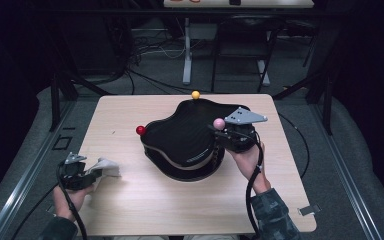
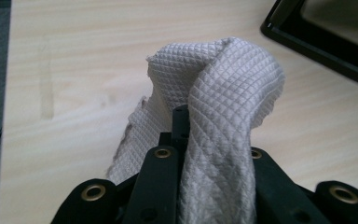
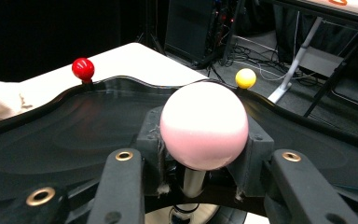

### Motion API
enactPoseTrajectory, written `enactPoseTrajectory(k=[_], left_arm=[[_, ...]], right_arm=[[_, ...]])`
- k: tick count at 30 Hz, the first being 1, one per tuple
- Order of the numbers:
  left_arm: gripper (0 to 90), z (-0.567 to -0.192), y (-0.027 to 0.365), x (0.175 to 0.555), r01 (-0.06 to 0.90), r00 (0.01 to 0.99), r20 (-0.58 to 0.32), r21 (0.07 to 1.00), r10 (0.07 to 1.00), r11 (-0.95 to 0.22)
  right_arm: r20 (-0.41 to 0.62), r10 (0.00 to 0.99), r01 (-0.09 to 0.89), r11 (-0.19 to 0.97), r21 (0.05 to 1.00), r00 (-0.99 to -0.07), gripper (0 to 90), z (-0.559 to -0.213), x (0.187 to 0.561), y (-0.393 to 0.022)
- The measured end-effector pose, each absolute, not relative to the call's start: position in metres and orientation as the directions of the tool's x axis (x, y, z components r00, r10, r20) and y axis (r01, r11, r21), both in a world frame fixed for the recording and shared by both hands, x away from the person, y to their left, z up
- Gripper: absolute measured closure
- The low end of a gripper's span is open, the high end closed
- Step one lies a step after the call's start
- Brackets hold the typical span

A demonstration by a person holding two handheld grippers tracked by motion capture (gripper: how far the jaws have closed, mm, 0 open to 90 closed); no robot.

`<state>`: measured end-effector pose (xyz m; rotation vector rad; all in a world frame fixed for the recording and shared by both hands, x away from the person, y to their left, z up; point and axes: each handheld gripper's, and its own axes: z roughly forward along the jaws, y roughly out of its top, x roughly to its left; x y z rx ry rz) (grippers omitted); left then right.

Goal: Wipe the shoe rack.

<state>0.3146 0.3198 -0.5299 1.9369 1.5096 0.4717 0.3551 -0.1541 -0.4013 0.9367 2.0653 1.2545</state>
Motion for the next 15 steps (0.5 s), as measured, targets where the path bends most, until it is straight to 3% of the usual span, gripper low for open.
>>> enactPoseTrajectory(k=[5,9,15], left_arm=[[79.9,-0.548,0.329,0.305,0.788,0.276,-0.123,0.597,0.953,-0.152],[65.4,-0.552,0.329,0.303,0.824,0.264,-0.157,0.55,0.952,-0.138],[43.3,-0.541,0.33,0.295,0.795,0.28,-0.161,0.591,0.946,-0.134]], right_arm=[[-0.094,0.788,0.281,0.325,0.903,-0.608,60.7,-0.401,0.355,-0.154],[-0.096,0.788,0.28,0.327,0.903,-0.608,60.7,-0.401,0.355,-0.154],[-0.092,0.783,0.279,0.325,0.904,-0.615,60.7,-0.401,0.356,-0.154]])
